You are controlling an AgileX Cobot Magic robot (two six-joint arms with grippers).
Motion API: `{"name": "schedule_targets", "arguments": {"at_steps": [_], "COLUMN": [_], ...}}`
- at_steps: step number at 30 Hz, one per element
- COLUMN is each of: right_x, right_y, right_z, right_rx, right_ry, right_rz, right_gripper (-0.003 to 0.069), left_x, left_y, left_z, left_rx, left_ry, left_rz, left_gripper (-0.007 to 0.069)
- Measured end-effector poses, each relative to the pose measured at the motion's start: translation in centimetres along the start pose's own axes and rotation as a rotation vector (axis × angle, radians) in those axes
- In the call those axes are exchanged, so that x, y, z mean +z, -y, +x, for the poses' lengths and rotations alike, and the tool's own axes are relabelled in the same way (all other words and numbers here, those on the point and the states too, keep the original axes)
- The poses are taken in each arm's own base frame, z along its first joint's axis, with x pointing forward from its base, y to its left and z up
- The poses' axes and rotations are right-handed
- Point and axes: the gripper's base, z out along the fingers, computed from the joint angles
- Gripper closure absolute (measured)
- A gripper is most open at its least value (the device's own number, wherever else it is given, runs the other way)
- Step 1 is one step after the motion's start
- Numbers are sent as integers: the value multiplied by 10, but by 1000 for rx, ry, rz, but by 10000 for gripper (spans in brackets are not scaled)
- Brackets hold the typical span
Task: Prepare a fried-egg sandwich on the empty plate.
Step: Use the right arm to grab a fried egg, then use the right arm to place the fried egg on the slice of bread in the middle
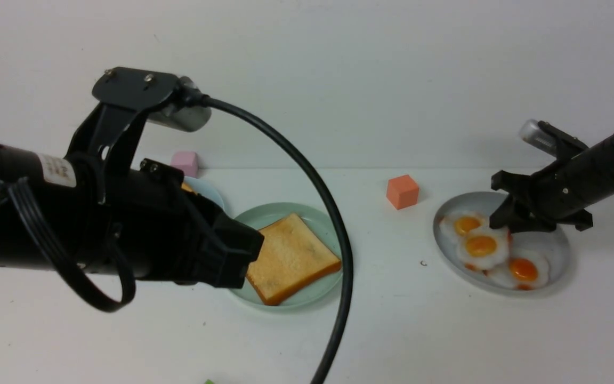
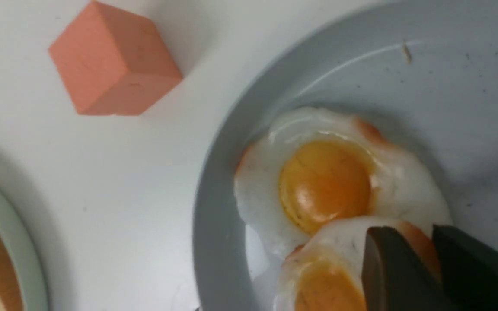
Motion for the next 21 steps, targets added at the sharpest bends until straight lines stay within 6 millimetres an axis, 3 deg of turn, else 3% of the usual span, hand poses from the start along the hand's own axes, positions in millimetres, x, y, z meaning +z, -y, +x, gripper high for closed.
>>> {"name": "schedule_targets", "arguments": {"at_steps": [8,13,18,19,21], "right_x": [-19,-54,-109,-113,-127], "right_y": [2,-10,-46,-49,-76], "right_z": [-2,-7,-8,-8,-1], "right_rx": [-41,-100,-123,-124,-164], "right_ry": [-6,52,154,162,170], "right_rz": [-11,-2,-98,-110,-195], "right_gripper": [573,579,579,579,579], "left_x": [0,0,-7,-8,-21], "left_y": [0,0,1,2,5], "left_z": [0,0,-2,-2,-5], "left_rx": [0,6,13,14,30], "left_ry": [0,1,33,37,90], "left_rz": [0,-4,-8,-8,-11], "left_gripper": [638,638,638,638,638]}}
